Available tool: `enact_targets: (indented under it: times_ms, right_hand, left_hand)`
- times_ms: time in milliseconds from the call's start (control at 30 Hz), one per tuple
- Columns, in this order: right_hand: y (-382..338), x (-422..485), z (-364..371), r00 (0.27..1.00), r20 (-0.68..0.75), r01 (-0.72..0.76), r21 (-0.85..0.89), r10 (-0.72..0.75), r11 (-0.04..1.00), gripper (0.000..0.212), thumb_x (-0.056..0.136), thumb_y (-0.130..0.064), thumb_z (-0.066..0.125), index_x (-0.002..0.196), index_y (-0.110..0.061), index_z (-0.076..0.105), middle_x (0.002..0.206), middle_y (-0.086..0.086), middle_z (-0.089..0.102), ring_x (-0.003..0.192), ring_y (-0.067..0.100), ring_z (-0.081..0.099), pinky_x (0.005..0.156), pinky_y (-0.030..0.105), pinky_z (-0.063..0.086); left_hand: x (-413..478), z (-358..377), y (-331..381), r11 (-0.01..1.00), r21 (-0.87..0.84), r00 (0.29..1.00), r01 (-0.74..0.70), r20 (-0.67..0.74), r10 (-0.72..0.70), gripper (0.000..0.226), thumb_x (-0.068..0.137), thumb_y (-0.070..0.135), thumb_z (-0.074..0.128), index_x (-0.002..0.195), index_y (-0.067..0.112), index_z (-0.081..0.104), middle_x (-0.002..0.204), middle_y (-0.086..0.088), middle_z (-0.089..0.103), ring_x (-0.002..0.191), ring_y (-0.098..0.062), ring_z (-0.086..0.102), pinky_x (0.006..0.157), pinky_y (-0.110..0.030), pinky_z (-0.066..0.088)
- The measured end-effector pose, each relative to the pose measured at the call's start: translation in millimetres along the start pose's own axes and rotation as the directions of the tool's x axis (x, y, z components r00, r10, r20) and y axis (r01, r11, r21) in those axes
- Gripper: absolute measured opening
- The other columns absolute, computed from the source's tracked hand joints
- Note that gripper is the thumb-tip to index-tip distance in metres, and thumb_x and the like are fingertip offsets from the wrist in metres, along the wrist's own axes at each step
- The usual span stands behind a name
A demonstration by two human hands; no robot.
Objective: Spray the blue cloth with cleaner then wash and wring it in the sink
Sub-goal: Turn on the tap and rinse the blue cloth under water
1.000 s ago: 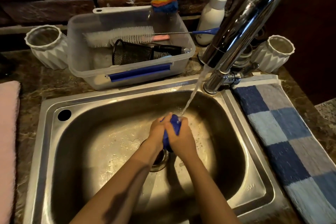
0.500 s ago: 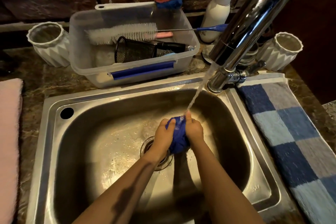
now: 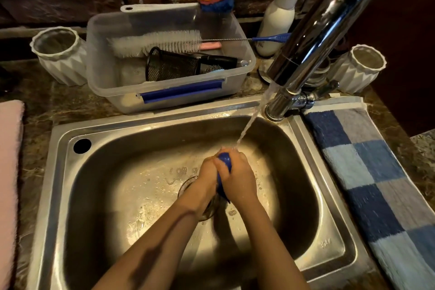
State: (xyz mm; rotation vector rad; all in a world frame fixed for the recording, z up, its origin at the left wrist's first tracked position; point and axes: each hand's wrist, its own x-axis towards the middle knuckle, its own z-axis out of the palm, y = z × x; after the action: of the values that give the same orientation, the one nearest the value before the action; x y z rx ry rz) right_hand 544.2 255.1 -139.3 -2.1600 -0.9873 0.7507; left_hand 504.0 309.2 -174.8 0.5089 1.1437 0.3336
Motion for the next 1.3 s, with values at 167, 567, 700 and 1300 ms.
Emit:
enact_targets:
  times_ms: [167,567,700,1300]
  right_hand:
    - [-1,25,3,0.954,-0.111,-0.291,-0.11,0.279,0.95,0.044,0.094,-0.051,0.033,0.104,-0.018,0.059,0.098,0.008,0.066,0.093,0.028,0.061,0.073,0.032,0.043]
    - [41,41,7,0.888,0.224,-0.459,0.385,0.401,0.801,0.015,0.095,-0.034,0.037,0.1,-0.025,0.048,0.091,-0.002,0.049,0.086,0.014,0.051,0.082,0.03,0.049]
    - [28,6,8,0.953,0.193,-0.299,0.447,0.235,0.843,0.053,0.093,-0.033,0.047,0.141,-0.034,0.024,0.135,0.001,0.034,0.123,0.022,0.044,0.105,0.044,0.042]
    - [9,29,14,0.865,-0.159,-0.403,0.343,0.476,0.848,0.037,0.096,-0.036,0.039,0.076,-0.014,0.061,0.075,0.002,0.059,0.072,0.018,0.054,0.065,0.028,0.039]
  left_hand:
    - [-6,2,-5,0.997,0.047,0.997,-0.058,-0.038,0.06,0.038,0.094,0.017,0.045,0.057,0.014,0.053,0.037,0.004,0.047,0.044,-0.015,0.044,0.048,-0.025,0.033]
    - [-14,-4,-6,0.929,0.259,0.954,-0.265,-0.069,0.292,0.025,0.088,0.028,0.059,0.111,0.02,0.053,0.103,-0.002,0.06,0.097,-0.021,0.06,0.087,-0.036,0.052]
    - [-9,1,3,0.941,0.199,0.948,-0.275,-0.106,0.3,0.009,0.086,0.028,0.063,0.088,0.019,0.062,0.094,-0.008,0.066,0.098,-0.028,0.064,0.09,-0.039,0.053]
    - [-7,8,-1,0.815,0.435,0.861,-0.383,-0.152,0.485,0.04,0.098,0.029,0.039,0.061,0.019,0.052,0.064,-0.001,0.054,0.063,-0.014,0.05,0.065,-0.028,0.04]
